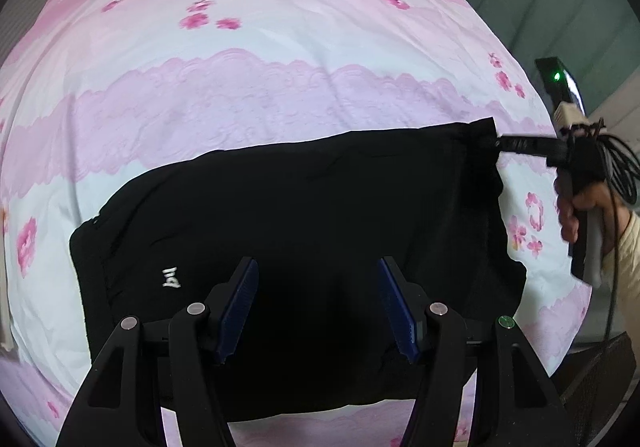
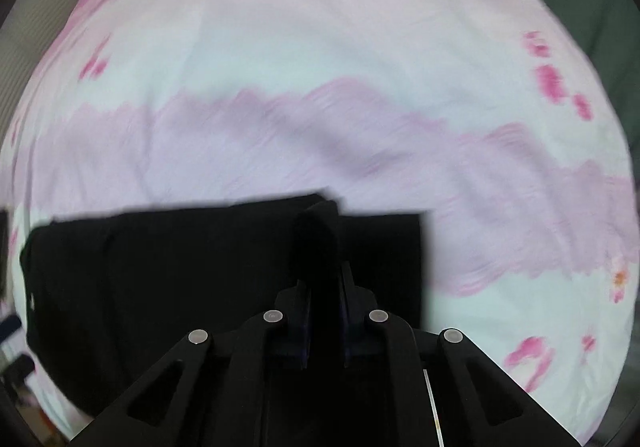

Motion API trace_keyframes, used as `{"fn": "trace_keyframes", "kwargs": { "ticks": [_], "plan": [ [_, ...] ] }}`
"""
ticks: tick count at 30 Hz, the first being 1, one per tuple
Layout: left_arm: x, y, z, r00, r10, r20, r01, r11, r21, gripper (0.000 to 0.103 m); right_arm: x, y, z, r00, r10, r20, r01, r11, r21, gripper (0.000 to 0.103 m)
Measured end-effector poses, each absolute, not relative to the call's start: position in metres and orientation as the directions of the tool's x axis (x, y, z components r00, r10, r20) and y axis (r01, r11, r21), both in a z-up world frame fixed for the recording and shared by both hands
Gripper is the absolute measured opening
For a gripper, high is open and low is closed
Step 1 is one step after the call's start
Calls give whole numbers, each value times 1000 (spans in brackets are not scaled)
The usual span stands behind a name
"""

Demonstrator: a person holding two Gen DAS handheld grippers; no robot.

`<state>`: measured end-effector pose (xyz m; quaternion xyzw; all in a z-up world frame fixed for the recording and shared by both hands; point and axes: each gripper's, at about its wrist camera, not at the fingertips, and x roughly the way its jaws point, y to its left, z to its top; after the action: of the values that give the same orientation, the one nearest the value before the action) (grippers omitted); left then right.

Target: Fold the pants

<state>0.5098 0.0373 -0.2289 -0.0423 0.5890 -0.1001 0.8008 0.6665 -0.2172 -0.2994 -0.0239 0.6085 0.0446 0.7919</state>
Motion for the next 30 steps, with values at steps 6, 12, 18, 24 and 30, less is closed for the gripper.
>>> {"fn": "trace_keyframes", "kwargs": {
  "ticks": [6, 12, 18, 24, 30],
  "plan": [
    [515, 10, -228, 277, -214, -937, 137, 974, -182, 61, 666, -275, -284, 291, -51, -955, 50, 998, -38, 58],
    [500, -21, -225, 266, -239, -934, 224, 958, -182, 61, 595, -300, -255, 336, 34, -941, 57, 997, 56, 59],
    [469, -53, -236, 212, -227, -950, 327, 933, -150, 61, 515, -314, -277, 270, 140, -953, 141, 973, 183, 59],
    [445, -65, -240, 176, -214, -961, 346, 927, -143, 61, 487, -320, -322, 206, 198, -958, 261, 933, 248, 58],
    [430, -68, -235, 187, -192, -963, 353, 928, -117, 61, 495, -314, -338, 216, 172, -961, 255, 940, 226, 18]
  ]
}}
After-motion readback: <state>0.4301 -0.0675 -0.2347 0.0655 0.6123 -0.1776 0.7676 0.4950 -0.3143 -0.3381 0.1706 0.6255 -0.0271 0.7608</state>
